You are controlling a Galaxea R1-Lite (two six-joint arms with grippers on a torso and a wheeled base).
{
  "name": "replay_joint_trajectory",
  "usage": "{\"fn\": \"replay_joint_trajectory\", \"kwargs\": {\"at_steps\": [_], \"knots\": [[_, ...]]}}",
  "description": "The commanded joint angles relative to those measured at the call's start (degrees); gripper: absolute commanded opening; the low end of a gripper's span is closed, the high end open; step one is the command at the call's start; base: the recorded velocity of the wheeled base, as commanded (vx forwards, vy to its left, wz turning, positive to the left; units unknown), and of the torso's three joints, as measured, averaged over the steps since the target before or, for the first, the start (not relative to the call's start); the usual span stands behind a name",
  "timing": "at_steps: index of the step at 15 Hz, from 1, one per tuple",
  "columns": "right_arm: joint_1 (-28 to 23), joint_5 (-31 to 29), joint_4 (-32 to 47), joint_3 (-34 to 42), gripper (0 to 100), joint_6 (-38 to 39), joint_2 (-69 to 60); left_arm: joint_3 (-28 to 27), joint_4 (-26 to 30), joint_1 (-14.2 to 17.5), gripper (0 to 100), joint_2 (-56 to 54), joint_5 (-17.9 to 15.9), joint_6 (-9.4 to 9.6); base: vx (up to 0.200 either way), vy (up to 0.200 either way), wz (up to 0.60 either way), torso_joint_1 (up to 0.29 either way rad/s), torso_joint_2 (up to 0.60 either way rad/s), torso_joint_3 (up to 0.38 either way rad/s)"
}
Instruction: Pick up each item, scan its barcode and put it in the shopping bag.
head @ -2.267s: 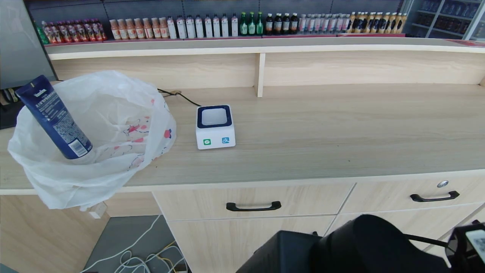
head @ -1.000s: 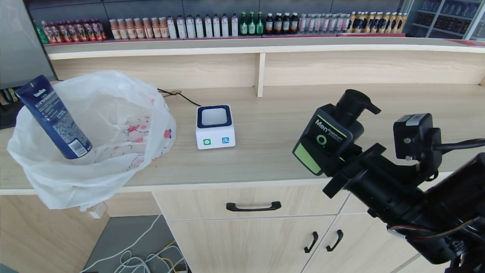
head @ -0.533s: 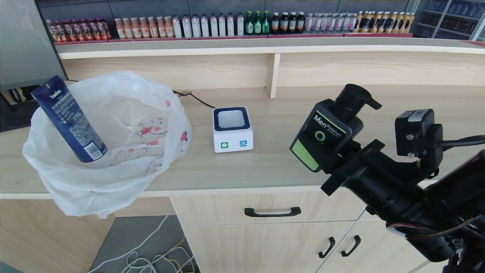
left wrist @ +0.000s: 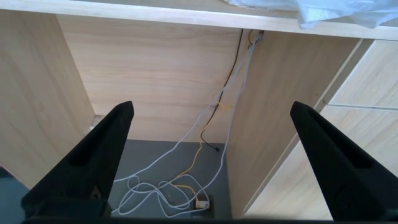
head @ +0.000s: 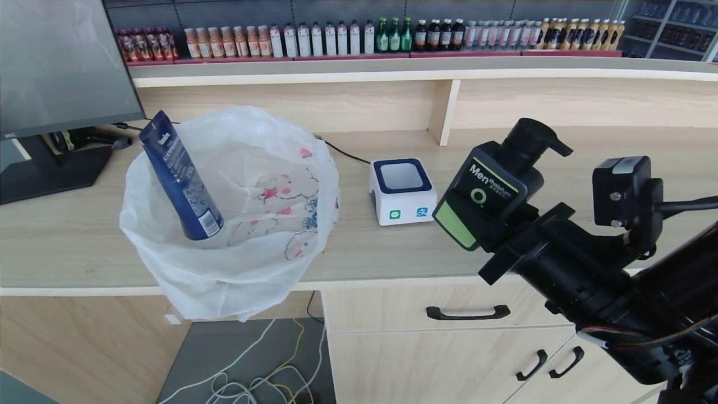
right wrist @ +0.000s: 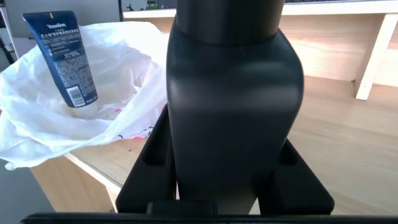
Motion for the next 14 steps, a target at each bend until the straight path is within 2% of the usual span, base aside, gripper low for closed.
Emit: {"fn": "replay_joint_trajectory", "kwargs": {"at_steps": [1,8,14], "knots": [[0.0,0.0,-0.1,-0.2,0,0.0,-0.5,0.0,0.0,0.0,100,0.0,0.0,0.01,0.0,0.2,0.0,0.007,0.0,0.002],[-0.2,0.0,-0.1,-0.5,0,-0.1,1.1,0.0,0.0,0.0,100,0.0,0.0,0.18,0.0,0.0,0.0,0.0,0.0,0.0],[0.2,-0.1,-0.1,-12.9,0,1.1,9.8,0.0,0.0,0.0,100,0.0,0.0,0.18,0.0,0.0,0.0,0.0,0.0,0.0]]}}
